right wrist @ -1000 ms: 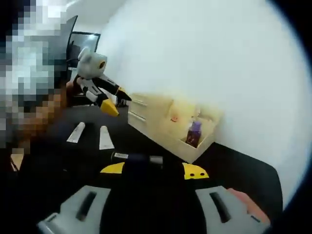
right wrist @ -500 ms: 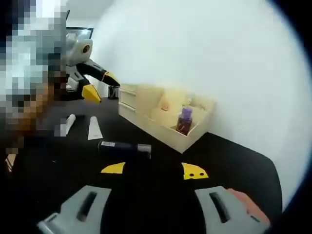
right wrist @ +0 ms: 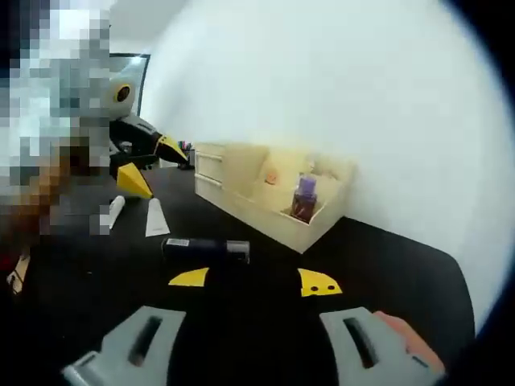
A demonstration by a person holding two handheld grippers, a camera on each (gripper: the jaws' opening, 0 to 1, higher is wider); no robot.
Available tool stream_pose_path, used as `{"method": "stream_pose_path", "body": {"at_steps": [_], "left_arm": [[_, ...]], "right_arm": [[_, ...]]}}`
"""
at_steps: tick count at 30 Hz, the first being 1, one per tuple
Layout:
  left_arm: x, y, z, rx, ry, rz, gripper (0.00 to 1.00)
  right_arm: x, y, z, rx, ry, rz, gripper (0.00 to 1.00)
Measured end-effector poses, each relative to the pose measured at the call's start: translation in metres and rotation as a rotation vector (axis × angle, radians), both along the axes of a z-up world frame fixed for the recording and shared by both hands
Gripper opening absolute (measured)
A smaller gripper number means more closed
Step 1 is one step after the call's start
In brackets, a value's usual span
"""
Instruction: Open the drawer, pick up the cosmetic bottles from the table one by one, place them into the drawer, release the gripper, close the drawer, and move the gripper away
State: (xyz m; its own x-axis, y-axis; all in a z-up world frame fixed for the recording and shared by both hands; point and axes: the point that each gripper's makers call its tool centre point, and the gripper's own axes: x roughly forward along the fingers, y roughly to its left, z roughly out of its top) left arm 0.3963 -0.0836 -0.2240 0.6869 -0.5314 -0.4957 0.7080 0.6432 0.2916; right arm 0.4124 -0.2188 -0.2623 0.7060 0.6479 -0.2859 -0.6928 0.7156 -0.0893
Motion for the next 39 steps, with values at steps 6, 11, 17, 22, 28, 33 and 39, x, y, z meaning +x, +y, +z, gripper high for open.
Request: {"method": "stream_pose_path", "body": {"at_steps": [6, 11, 17, 22, 28, 33, 39], "left_arm": [[0.008, 0.005, -0.002, -0.042, -0.032, 0.125, 0.50], [0.007, 0.004, -0.008, -0.096, -0.008, 0.148, 0.50], [0.006, -0.004, -0.024, -0.074, 0.009, 0.149, 0.50], [0.007, -0.011, -0.035, -0.050, 0.005, 0.155, 0.50], [0.013, -0.014, -0.054, -0.021, 0.007, 0.188, 0.50], [0.013, -0.015, -0.071, -0.014, 0.026, 0.199, 0.49], [0.013, -0.015, -0.075, -0.040, 0.038, 0.212, 0.40]], "right_arm": [[0.000, -0.001, 0.000, 0.015, 0.008, -0.003, 0.35], [-0.002, 0.000, 0.003, 0.028, 0.005, 0.000, 0.35], [-0.005, 0.004, 0.005, 0.023, -0.003, 0.008, 0.35], [-0.005, 0.005, 0.004, 0.015, -0.006, 0.010, 0.35], [-0.006, 0.005, 0.005, 0.017, -0.010, 0.012, 0.35], [-0.006, 0.004, 0.004, 0.017, -0.012, 0.014, 0.35], [-0.006, 0.004, 0.003, 0.016, -0.012, 0.014, 0.35]]}}
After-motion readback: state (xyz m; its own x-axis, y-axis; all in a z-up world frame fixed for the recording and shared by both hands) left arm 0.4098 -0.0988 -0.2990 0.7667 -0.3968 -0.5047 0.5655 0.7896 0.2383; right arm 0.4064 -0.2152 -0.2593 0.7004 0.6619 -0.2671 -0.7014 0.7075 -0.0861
